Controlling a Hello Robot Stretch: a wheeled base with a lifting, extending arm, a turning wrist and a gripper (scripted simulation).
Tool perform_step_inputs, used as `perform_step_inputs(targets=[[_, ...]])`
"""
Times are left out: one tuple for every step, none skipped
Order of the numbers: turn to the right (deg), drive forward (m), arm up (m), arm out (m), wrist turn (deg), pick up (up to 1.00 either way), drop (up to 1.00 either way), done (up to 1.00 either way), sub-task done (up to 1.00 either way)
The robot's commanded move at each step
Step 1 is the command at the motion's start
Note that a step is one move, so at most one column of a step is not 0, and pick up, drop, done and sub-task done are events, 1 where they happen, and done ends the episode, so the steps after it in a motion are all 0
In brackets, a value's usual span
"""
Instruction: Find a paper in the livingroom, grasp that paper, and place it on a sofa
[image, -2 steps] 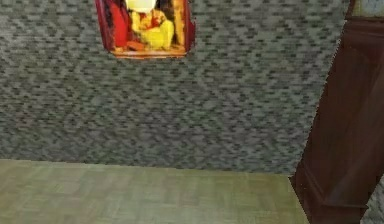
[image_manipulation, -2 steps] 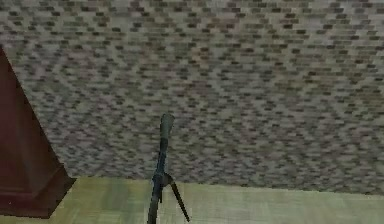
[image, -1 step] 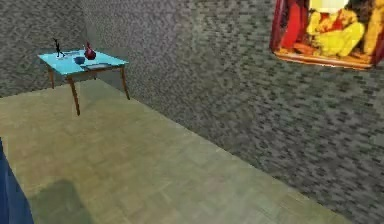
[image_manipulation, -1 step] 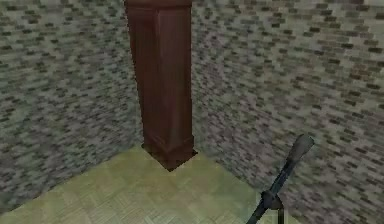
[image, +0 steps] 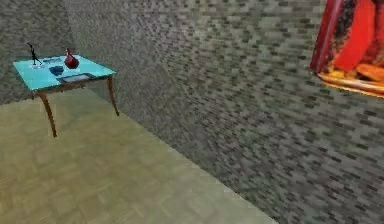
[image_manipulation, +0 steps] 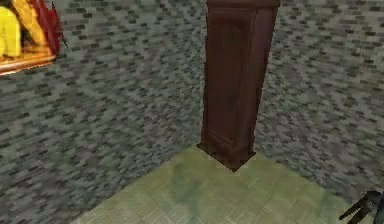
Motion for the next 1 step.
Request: perform_step_inputs(targets=[[-39.0, 0.0, 0.0, 0.0, 0.0, 0.0, 0.0, 0.0, 0.0]])
